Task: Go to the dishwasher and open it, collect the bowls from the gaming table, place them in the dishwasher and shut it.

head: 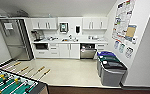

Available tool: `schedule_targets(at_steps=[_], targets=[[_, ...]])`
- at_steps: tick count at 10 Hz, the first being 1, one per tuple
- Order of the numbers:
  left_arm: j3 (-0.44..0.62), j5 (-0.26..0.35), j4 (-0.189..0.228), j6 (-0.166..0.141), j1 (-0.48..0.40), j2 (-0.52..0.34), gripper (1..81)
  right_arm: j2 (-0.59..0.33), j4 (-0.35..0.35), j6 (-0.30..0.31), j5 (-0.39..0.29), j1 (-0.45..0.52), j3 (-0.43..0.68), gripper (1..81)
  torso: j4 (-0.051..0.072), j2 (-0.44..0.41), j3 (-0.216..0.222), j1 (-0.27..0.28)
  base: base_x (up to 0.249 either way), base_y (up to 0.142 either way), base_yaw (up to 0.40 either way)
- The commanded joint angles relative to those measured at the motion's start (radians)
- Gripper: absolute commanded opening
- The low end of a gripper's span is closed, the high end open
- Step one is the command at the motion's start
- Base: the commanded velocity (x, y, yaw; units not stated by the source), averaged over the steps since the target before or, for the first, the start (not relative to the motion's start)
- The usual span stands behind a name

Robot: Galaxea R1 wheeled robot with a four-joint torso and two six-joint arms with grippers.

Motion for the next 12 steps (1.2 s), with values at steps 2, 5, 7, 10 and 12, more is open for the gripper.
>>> schedule_targets(at_steps=[2, 5, 7, 10, 12], targets=[[0.004, 0.054, 0.005, 0.004, -0.043, -0.013, 1.0, -0.024, -0.024, -0.005, -0.051, 0.036, 0.014, 1.0, -0.015, 0.000, 0.003, 0.000, 0.161, -0.071, 0.000], [0.004, 0.052, 0.003, 0.004, -0.043, -0.013, 1.0, -0.024, -0.025, -0.005, -0.051, 0.036, 0.014, 1.0, -0.019, 0.000, 0.003, 0.000, 0.161, -0.071, 0.000], [0.004, 0.052, 0.003, 0.004, -0.043, -0.013, 1.0, -0.024, -0.025, -0.005, -0.051, 0.035, 0.014, 1.0, -0.019, 0.000, 0.003, 0.000, 0.161, -0.071, 0.000], [0.004, 0.052, 0.003, 0.004, -0.043, -0.015, 1.0, -0.024, -0.025, -0.005, -0.049, 0.036, 0.011, 1.0, -0.019, 0.000, 0.003, 0.000, 0.161, -0.071, 0.000], [0.004, 0.052, 0.002, 0.004, -0.043, -0.013, 1.0, -0.024, -0.025, -0.005, -0.049, 0.036, 0.011, 1.0, -0.020, 0.000, 0.003, 0.000, 0.161, -0.071, 0.000]])
